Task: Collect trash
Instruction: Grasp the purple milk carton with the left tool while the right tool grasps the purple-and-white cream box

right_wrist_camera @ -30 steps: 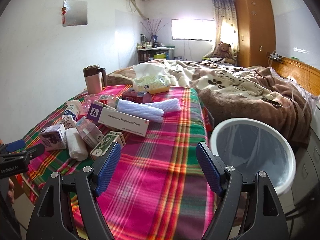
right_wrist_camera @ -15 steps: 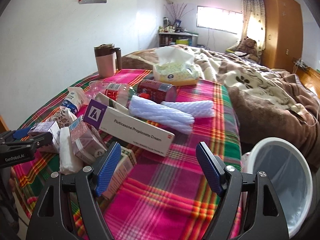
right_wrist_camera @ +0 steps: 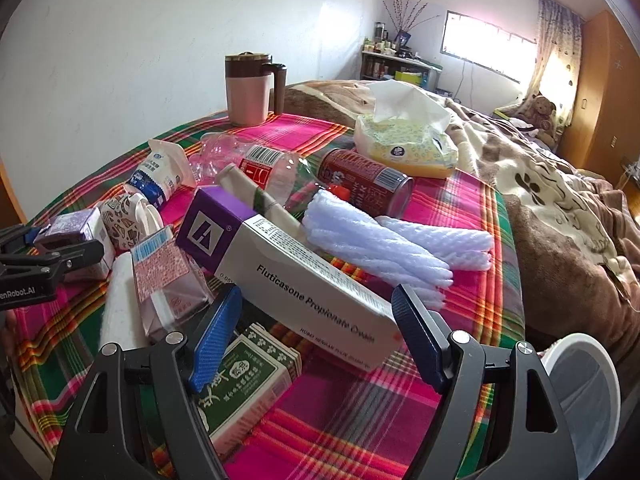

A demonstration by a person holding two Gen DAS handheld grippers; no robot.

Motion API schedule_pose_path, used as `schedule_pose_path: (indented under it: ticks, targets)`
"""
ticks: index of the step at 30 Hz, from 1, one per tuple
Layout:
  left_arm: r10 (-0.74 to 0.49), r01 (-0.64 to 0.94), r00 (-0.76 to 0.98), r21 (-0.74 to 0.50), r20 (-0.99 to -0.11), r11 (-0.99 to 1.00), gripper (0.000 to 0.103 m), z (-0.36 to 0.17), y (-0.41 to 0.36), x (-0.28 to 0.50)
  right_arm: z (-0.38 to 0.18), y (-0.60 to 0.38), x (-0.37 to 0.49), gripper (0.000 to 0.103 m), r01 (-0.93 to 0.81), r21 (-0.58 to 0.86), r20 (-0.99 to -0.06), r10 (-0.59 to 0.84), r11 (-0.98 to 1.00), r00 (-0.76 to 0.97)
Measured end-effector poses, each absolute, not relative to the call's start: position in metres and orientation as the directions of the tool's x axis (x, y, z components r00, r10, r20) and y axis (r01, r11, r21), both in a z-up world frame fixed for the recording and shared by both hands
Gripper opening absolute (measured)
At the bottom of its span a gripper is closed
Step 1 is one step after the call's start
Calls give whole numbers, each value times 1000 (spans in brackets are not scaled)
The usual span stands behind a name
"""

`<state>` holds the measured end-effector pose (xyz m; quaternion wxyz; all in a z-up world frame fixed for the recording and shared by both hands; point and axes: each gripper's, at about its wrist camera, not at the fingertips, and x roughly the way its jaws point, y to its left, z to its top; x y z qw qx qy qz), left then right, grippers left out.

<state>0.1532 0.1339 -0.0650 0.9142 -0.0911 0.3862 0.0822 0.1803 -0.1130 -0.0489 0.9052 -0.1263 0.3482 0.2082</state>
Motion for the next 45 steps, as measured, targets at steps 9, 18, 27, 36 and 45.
schedule_pose_path:
  ticks: [9,18,27,36,45]
  targets:
    - [32,-200,681,-143,-732,969,78,-71,142,153,-51,-111,185,61,-461,-73,-690,289,884,664]
    - [-28,-166,690,-196,-724,966,77,-68,141,150,-49,-112,183,34,-493,-62,-703,313,868,639]
    - [-1,-142,680,-133,-733,981,78,-68,137,152,-59,-111,197,56,-549,16,-752,372,836,545]
    - [-25,-114,681,-140,-732,984,76,-69,138,154,-60,-109,193,34,-528,22,-748,364,849,555]
    - [-59,-98,705,-180,-706,979,75,-62,131,138,-53,-120,180,22,-517,43,-715,388,855,581]
